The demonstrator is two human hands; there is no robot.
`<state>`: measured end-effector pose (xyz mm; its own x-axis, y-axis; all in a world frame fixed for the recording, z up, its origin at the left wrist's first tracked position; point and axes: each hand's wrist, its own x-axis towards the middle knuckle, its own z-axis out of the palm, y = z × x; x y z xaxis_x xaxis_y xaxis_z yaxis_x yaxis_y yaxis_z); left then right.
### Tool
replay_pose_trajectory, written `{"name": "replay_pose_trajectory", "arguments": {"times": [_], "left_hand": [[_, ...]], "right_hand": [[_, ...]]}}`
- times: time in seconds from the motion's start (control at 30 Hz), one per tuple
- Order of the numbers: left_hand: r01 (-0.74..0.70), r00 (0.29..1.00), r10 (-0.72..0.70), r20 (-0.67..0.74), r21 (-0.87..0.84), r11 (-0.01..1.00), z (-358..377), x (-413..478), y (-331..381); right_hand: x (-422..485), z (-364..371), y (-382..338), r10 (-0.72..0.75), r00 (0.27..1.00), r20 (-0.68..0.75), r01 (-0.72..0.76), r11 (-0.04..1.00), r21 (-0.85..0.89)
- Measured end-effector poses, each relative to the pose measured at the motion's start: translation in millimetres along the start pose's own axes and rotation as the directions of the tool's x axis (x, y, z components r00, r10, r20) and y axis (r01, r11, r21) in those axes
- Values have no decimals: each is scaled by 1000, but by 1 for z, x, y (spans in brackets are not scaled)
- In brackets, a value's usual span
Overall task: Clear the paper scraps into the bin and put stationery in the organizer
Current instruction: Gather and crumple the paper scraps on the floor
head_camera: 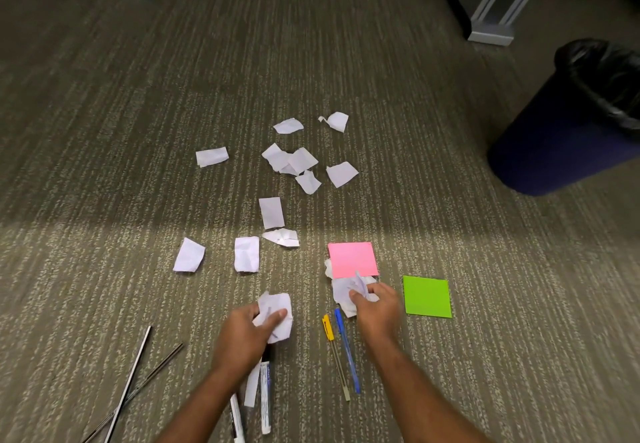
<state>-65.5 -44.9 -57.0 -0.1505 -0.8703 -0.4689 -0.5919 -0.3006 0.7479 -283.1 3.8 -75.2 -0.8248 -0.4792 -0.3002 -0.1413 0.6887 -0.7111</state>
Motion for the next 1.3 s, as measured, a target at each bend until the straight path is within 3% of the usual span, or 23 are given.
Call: {"name": "replay_pose_trajectory", "arguments": {"times": [0.1,0.23,0.3,0.4,0.53,0.7,0.87,1.3], "left_hand": [[16,998,-17,-55,-11,1000,-4,5,-4],[38,992,-42,-120,-30,999,-8,9,-11],[61,987,-73,-144,-90,994,-12,14,-11],[88,970,-122,-211,-163,983,-22,24,-10],[82,958,-143,-249,-241,967,-32,39,-8],[74,953,-150,-265,-274,959,-33,56,-1],[94,926,-178,-334,-251,963,-30,77,6],[226,916,-245,-318,-94,970,-9,106,15]], "right_hand": [[4,0,-4,36,996,82,-32,998,-58],[1,-2,-2,81,989,126,-89,994,64],[-1,-4,-4,181,965,192,-226,942,249],[-7,-12,-8,319,850,420,-487,780,393],[-8,-23,-20,245,728,640,-604,672,429],[-9,-26,-41,85,636,767,-600,679,422],[-16,-20,-53,39,655,754,-511,758,405],[-22,-15,-52,53,673,738,-480,790,381]]}}
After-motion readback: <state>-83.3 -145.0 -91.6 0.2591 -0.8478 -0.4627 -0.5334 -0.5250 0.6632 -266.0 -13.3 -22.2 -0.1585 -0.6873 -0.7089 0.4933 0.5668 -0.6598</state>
